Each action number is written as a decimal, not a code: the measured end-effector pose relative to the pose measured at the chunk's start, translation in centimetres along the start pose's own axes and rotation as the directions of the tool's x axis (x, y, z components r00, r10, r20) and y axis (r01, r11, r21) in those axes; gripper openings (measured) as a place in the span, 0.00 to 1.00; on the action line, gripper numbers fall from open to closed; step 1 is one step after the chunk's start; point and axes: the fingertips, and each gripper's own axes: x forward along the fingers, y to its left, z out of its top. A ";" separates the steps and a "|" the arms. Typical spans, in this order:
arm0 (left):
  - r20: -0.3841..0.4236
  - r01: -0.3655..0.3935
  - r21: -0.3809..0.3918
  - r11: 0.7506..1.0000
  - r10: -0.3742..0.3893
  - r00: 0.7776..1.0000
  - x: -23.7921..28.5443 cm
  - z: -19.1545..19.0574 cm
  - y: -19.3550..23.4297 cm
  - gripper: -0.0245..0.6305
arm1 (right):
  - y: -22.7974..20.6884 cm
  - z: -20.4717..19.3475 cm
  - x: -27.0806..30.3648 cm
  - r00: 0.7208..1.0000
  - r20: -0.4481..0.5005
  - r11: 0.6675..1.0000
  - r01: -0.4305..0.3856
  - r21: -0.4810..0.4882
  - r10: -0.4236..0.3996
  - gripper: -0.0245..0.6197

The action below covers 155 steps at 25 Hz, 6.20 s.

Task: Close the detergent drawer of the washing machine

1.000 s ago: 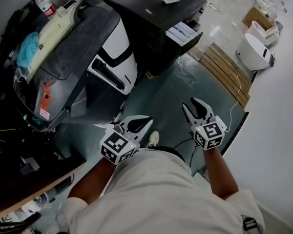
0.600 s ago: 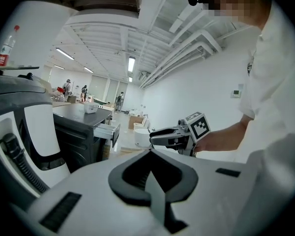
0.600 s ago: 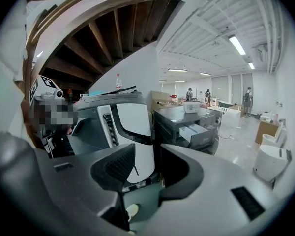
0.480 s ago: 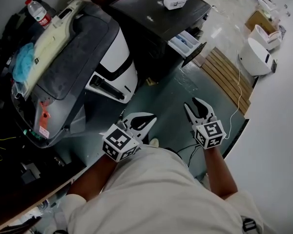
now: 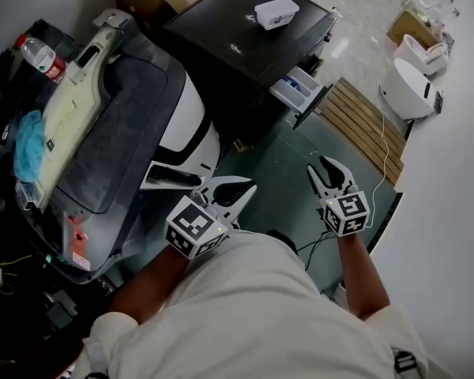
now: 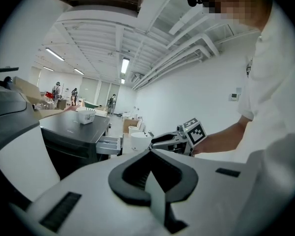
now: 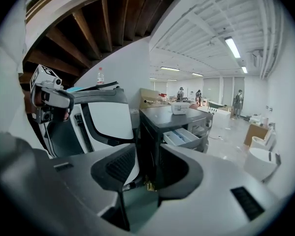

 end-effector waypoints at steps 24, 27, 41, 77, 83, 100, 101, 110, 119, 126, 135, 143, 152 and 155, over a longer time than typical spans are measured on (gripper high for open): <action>-0.036 -0.057 -0.025 0.998 0.056 0.998 11.2 5.5 10.6 0.03 | -15.3 -1.5 11.3 0.997 -0.069 1.000 -0.029 -0.011 0.028 0.27; -0.038 -0.069 -0.031 0.997 0.067 0.997 12.5 6.1 11.4 0.03 | -16.5 -2.0 12.7 0.995 -0.087 0.998 -0.053 -0.024 0.051 0.27; -0.063 -0.114 -0.058 0.992 0.111 0.992 16.4 7.2 13.9 0.03 | -19.1 -3.7 17.5 0.982 -0.134 0.988 -0.144 -0.058 0.135 0.27; -0.046 -0.184 -0.110 0.977 0.179 0.983 18.3 8.0 16.5 0.03 | -19.5 -3.4 19.7 0.951 -0.168 0.956 -0.278 -0.094 0.259 0.27; -0.046 -0.190 -0.112 0.975 0.186 0.981 18.2 7.9 16.6 0.03 | -19.4 -3.3 19.9 0.950 -0.163 0.955 -0.282 -0.094 0.265 0.27; -0.036 -0.230 -0.126 0.965 0.227 0.973 17.8 8.0 16.8 0.03 | -19.0 -2.5 21.2 0.945 -0.152 0.947 -0.305 -0.098 0.288 0.27; -0.036 -0.232 -0.126 0.964 0.230 0.973 17.7 8.0 16.7 0.03 | -19.0 -2.4 21.3 0.945 -0.151 0.947 -0.306 -0.099 0.290 0.27; -0.033 -0.261 -0.136 0.956 0.259 0.965 17.0 7.8 16.9 0.03 | -18.7 -1.8 22.3 0.943 -0.144 0.943 -0.317 -0.105 0.301 0.27; -0.026 -0.285 -0.145 0.947 0.285 0.958 16.5 8.0 17.1 0.03 | -18.4 -1.0 23.8 0.940 -0.143 0.937 -0.327 -0.125 0.309 0.27; -0.024 -0.309 -0.151 0.939 0.309 0.951 16.0 7.9 17.6 0.03 | -18.1 -0.7 24.5 0.937 -0.142 0.933 -0.337 -0.130 0.318 0.27; -0.015 -0.335 -0.155 0.929 0.337 0.942 15.3 8.0 18.5 0.03 | -17.5 0.0 26.0 0.936 -0.136 0.931 -0.342 -0.130 0.325 0.27; -0.011 -0.344 -0.158 0.925 0.347 0.938 15.1 8.2 19.1 0.03 | -17.3 0.3 26.5 0.934 -0.136 0.927 -0.349 -0.141 0.331 0.27; -0.008 -0.348 -0.153 0.925 0.351 0.936 15.0 8.3 19.6 0.03 | -16.9 0.7 27.3 0.933 -0.135 0.925 -0.352 -0.144 0.334 0.27; -0.007 -0.348 -0.151 0.925 0.351 0.936 14.9 8.4 19.7 0.03 | -16.7 0.9 27.6 0.933 -0.133 0.925 -0.351 -0.144 0.334 0.27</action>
